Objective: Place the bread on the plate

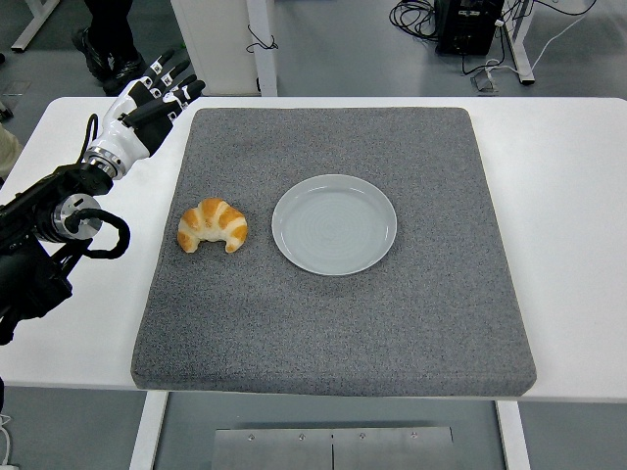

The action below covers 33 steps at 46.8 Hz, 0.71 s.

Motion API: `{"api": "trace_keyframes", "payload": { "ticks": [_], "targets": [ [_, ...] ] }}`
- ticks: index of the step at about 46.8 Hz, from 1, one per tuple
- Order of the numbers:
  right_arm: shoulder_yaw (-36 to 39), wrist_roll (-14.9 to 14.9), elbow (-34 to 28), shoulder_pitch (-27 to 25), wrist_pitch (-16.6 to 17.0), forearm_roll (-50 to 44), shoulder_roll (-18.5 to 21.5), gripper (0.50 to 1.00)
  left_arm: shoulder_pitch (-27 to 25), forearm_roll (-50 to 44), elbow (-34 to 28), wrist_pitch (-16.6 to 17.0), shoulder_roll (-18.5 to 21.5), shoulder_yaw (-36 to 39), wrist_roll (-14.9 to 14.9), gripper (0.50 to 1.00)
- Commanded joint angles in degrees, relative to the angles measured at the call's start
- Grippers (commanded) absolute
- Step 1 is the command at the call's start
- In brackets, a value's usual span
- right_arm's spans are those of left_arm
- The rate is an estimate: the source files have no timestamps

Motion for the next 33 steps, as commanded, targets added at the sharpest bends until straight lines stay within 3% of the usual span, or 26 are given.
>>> {"api": "trace_keyframes", "payload": {
  "ticks": [1,25,33],
  "targets": [
    [0.00,0.05,-0.01,0.00,0.00,0.00,0.00,1.000,0.01,0.01,0.00,-0.01,-0.02,-0.01,0.00,0.986],
    [-0.09,-0.03,-0.01,0.00,0.00,0.00,0.00,1.000,-0.08,0.00,-0.08,-0.01,0.42,-0.62,-0.18,0.986],
    [0.00,-0.03,-0.01,0.00,0.00,0.00,0.00,1.000,0.44,0.01,-4.03,-0.10,2.34,-0.27,0.00,0.986]
  ]
}}
